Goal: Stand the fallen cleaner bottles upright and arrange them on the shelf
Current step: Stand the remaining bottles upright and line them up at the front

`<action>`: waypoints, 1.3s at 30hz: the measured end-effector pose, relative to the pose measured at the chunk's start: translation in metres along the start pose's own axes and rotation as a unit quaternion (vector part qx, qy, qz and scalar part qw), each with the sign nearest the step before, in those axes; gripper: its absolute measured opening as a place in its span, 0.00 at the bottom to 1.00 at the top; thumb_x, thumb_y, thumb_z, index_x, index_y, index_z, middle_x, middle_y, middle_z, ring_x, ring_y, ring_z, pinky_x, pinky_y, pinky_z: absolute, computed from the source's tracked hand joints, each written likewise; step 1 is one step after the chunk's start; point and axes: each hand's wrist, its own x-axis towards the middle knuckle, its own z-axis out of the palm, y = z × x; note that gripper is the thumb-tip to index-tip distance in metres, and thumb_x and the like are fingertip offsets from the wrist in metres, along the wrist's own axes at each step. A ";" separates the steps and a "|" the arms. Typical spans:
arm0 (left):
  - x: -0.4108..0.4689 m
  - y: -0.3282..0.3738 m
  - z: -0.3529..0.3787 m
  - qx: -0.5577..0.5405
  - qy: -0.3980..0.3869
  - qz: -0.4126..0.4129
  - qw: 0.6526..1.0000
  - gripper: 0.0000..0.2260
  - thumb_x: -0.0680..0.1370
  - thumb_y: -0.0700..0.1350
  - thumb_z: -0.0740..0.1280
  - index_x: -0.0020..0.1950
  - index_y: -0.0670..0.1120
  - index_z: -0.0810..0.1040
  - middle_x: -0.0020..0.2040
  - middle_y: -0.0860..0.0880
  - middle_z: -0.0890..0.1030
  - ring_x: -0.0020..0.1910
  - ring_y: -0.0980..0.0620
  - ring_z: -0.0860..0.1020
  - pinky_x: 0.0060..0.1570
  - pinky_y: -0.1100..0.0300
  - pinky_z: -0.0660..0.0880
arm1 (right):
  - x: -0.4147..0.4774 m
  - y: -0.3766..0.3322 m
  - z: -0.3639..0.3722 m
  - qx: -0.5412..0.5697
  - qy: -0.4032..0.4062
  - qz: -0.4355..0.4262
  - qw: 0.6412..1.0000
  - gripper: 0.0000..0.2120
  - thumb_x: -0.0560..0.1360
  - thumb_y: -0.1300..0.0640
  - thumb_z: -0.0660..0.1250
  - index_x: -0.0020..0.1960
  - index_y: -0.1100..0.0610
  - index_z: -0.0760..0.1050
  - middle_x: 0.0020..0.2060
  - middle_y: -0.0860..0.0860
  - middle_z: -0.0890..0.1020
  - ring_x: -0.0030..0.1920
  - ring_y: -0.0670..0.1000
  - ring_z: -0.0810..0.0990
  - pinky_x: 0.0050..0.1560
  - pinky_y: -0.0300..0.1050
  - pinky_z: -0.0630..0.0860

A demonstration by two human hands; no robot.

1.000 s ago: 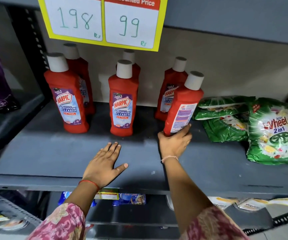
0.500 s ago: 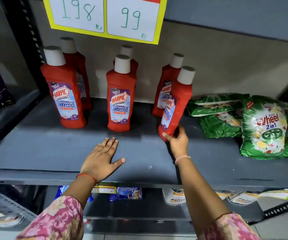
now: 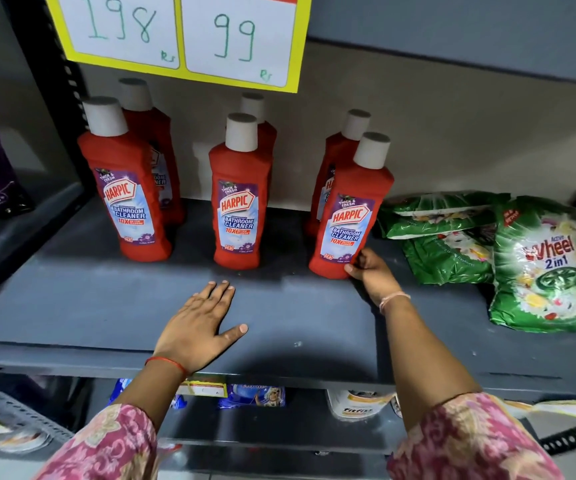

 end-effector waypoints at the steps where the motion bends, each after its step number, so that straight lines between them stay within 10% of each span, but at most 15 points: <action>1: 0.000 0.000 0.000 -0.002 0.000 0.000 1.000 0.33 0.77 0.62 0.53 0.76 0.48 0.46 0.78 0.50 0.47 0.77 0.53 0.43 0.76 0.57 0.43 | 0.003 0.001 -0.002 0.005 -0.011 0.001 1.000 0.21 0.71 0.77 0.58 0.62 0.68 0.65 0.64 0.66 0.71 0.59 0.54 0.71 0.63 0.47 0.67; 31: -0.003 0.006 -0.009 0.020 -0.025 0.012 0.999 0.33 0.78 0.59 0.54 0.76 0.43 0.48 0.78 0.45 0.48 0.77 0.48 0.46 0.76 0.53 0.46 | -0.132 0.021 -0.003 -0.018 -0.046 -0.026 0.998 0.27 0.67 0.77 0.64 0.64 0.65 0.64 0.58 0.52 0.72 0.57 0.50 0.71 0.47 0.24 0.72; 39: -0.004 -0.001 -0.010 -0.015 -0.021 0.015 1.000 0.32 0.78 0.58 0.55 0.76 0.44 0.49 0.78 0.47 0.49 0.77 0.50 0.46 0.76 0.54 0.45 | -0.145 0.025 -0.007 -0.140 -0.019 -0.049 0.989 0.47 0.64 0.69 0.73 0.73 0.57 0.48 0.71 0.52 0.61 0.72 0.51 0.60 0.71 0.45 0.58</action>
